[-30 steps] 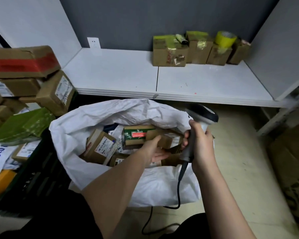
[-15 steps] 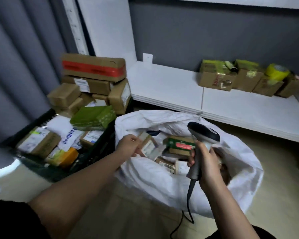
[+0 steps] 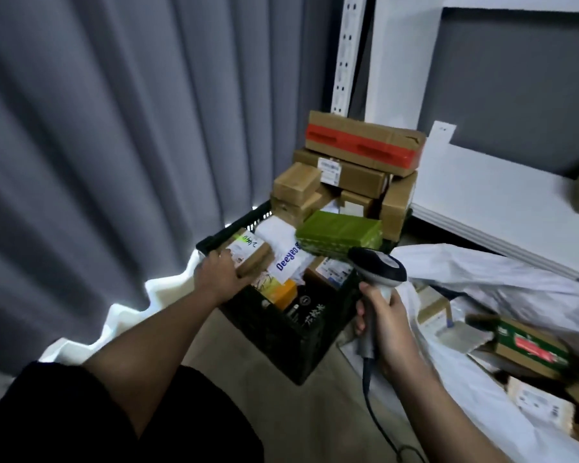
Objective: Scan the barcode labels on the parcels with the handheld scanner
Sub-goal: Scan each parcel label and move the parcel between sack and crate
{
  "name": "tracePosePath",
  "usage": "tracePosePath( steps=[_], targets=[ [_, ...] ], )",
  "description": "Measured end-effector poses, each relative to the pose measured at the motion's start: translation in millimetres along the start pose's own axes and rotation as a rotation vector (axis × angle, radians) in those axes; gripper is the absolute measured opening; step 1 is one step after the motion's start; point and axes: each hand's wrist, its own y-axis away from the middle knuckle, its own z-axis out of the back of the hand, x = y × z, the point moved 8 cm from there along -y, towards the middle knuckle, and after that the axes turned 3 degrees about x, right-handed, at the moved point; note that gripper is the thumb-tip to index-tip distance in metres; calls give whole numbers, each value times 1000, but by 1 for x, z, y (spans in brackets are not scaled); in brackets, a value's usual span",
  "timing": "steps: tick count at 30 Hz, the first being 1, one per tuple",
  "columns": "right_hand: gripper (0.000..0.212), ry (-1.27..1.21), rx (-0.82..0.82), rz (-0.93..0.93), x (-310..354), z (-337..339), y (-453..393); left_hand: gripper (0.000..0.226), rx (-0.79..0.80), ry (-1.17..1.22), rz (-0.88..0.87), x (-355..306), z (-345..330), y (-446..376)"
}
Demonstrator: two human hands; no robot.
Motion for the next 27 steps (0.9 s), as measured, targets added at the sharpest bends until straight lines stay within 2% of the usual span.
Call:
tracePosePath(
  steps=[4, 7, 9, 14, 19, 23, 27],
  targets=[
    [18, 35, -29, -18, -25, -19, -32, 87, -3, -207, -82, 15, -10, -51],
    [19, 69, -45, -17, -33, -25, -49, 103, 88, -296, -125, 10, -31, -85],
    [18, 88, -47, -23, -37, -28, -55, 105, 175, -314, -122, 7, -45, -107],
    [19, 51, -52, -74, -45, -26, -59, 123, 348, -167, -21, 9, -70, -139],
    [19, 55, -50, -99, -51, -21, -62, 132, 335, 56, 49, 2, -76, -148],
    [28, 50, -48, -86, -49, -20, -62, 132, 250, 16, 48, 6, -71, -149],
    [37, 73, -62, -82, -49, -15, -59, 137, 307, -40, 88, 9, -73, -148]
  ],
)
